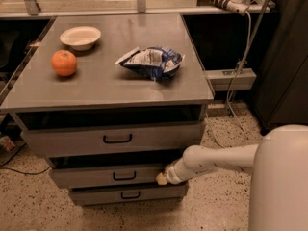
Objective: Close middle drawer
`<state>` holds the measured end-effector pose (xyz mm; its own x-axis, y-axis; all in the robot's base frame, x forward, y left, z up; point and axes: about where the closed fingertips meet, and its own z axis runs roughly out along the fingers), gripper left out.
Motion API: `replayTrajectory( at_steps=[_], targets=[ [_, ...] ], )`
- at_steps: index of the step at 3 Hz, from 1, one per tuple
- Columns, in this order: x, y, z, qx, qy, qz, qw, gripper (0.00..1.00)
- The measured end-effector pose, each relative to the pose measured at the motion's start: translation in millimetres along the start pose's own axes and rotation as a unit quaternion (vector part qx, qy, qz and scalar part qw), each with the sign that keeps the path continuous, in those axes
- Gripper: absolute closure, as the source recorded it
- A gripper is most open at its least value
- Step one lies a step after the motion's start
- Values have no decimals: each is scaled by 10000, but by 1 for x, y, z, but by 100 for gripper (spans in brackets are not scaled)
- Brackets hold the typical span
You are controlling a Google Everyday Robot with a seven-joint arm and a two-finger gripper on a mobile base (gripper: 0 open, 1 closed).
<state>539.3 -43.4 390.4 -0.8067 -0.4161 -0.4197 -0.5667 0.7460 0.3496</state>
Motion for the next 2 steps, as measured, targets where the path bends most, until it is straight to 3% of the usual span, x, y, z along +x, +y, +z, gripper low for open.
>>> replayTrajectory(
  at_steps=[2],
  targets=[
    [-21,5,11,-47,-13,-236,9997,100]
  ],
)
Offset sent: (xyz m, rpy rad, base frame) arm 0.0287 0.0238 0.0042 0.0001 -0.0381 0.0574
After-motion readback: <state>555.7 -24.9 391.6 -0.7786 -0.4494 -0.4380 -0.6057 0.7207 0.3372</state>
